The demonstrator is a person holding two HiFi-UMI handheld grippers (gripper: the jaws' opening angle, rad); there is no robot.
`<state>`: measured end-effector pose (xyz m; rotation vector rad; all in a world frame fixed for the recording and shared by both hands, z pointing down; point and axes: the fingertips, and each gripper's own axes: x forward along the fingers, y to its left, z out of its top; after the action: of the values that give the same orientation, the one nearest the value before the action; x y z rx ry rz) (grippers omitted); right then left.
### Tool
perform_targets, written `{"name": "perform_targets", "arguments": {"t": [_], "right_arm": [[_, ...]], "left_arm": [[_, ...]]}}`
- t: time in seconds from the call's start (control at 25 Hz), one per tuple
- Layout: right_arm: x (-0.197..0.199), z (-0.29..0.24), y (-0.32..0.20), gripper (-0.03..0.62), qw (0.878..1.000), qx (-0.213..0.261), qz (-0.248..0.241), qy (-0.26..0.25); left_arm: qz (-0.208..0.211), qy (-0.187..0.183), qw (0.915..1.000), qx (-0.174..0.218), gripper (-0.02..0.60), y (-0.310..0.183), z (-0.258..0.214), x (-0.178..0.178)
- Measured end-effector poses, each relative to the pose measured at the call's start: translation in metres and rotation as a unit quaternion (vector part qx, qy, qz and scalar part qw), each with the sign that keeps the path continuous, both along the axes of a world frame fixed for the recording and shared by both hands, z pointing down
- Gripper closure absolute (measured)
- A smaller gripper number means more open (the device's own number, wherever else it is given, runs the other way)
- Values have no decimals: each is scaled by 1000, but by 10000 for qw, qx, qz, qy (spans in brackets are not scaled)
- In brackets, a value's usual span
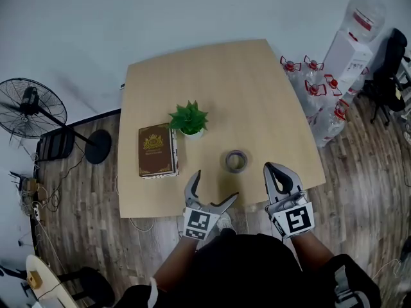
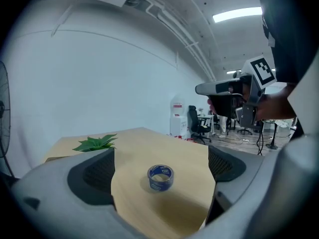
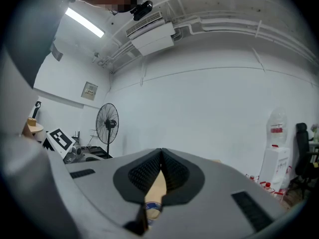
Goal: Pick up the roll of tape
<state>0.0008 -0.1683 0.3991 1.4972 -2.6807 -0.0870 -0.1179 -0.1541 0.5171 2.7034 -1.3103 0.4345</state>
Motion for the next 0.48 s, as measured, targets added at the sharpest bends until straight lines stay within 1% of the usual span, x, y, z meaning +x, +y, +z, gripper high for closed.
{"name": "perform_targets", "arguments": {"t": [0.2,0.48], "right_arm": [[-6,2,-12,599,9999,-69,121,96],[-10,7,-23,599,9995,-88,96,274]], "left_arm": [[346,-42,9993,-135,34,-15,17,5],[567,59,9978,-341,34,-26,38,20]]}}
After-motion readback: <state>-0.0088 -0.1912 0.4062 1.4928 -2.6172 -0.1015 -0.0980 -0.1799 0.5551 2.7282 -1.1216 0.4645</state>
